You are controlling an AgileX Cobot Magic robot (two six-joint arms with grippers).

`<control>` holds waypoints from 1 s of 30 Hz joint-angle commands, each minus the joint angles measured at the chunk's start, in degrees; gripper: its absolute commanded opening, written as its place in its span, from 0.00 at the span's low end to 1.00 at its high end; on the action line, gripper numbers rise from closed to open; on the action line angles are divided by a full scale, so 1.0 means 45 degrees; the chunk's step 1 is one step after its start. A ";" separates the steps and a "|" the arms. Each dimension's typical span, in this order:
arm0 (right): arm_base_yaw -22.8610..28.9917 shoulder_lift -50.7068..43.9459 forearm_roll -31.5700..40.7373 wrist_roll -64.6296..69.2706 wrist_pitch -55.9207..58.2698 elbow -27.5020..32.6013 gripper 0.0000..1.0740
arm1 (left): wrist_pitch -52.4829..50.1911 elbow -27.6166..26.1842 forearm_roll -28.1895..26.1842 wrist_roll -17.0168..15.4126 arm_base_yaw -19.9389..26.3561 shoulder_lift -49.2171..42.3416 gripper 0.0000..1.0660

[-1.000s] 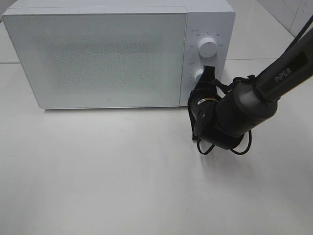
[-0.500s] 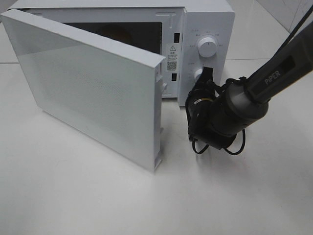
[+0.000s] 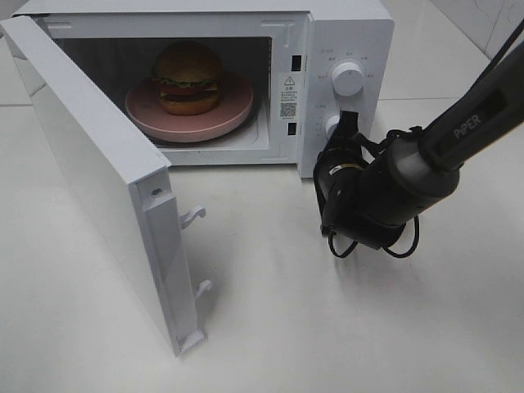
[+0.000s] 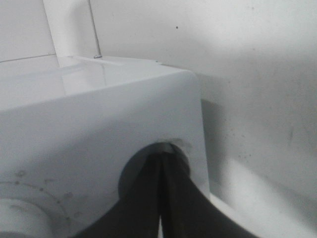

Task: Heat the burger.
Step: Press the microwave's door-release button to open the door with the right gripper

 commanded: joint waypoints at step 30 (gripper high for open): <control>-0.0140 -0.2636 -0.1986 -0.2916 0.2750 0.2050 0.00 | 0.0038 0.0013 -0.0064 -0.0064 0.0038 -0.0242 0.92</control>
